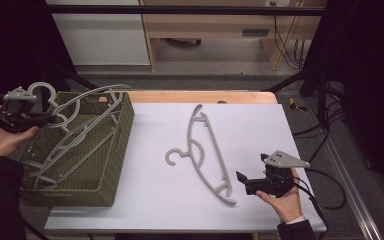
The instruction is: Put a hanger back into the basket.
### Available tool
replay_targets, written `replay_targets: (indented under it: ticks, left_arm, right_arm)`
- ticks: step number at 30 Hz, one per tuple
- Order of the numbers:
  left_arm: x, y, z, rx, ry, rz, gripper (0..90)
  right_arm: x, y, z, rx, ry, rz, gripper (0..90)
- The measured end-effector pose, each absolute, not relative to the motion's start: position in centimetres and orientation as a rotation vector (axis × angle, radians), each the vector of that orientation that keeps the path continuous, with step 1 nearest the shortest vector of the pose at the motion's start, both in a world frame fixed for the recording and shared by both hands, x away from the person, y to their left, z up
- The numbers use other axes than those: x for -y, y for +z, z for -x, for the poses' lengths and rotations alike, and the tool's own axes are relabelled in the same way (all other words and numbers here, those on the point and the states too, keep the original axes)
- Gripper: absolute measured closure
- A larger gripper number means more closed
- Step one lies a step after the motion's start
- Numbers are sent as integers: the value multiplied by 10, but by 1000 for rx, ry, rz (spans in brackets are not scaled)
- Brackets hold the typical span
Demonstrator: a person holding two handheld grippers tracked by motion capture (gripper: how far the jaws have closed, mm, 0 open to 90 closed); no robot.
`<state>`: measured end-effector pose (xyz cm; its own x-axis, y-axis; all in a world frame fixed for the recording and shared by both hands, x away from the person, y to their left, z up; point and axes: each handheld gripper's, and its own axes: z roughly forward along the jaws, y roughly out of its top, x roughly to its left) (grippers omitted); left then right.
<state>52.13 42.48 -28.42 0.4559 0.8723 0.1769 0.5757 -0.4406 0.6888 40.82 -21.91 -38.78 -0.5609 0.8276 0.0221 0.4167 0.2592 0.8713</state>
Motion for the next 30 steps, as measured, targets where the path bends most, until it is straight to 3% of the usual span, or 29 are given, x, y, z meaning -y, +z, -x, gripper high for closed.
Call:
replay_targets:
  ticks: [22, 30]
  left_arm:
    - [-441, -311, -530, -1296, 749, -2213, 827]
    - [-438, -330, -532, -1292, 692, -2205, 826]
  right_arm:
    - [218, -390, -410, -2098, 1227, -1127, 15]
    - [218, -390, -409, -2099, 1227, -1130, 20]
